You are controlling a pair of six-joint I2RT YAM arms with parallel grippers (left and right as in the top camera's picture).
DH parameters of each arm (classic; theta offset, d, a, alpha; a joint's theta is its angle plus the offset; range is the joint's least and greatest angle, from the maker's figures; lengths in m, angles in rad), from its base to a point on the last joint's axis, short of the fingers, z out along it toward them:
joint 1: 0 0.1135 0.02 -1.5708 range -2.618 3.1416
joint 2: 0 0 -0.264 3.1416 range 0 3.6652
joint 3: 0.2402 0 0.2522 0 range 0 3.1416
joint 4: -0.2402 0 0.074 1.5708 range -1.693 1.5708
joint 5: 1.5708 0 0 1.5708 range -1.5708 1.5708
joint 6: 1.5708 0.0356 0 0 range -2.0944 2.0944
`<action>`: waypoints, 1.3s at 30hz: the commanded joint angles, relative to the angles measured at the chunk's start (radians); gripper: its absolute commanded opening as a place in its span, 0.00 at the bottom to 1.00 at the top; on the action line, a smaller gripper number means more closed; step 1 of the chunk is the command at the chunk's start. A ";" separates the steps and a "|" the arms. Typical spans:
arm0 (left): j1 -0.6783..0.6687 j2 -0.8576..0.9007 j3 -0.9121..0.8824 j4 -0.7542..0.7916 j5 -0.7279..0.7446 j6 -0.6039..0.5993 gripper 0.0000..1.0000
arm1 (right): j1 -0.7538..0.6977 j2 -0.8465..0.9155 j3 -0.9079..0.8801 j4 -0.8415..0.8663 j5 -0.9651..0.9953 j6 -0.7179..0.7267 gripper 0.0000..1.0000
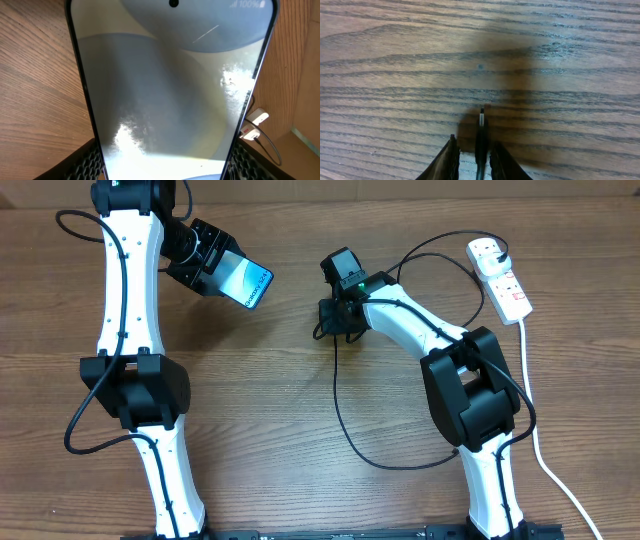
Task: Plug charger to phone and switch on socket
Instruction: 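Lower the right gripper onto the black cable's USB-C end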
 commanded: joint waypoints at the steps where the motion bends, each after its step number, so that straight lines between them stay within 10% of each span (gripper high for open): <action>1: 0.006 -0.016 0.029 0.002 0.005 -0.002 0.04 | 0.001 0.032 -0.005 -0.010 0.022 0.001 0.20; 23: 0.006 -0.016 0.029 0.000 0.004 -0.002 0.04 | -0.002 0.027 0.011 -0.068 0.029 0.056 0.04; 39: 0.005 -0.016 0.029 -0.001 -0.020 0.162 0.04 | -0.098 -0.155 0.123 -0.328 -0.530 -0.306 0.04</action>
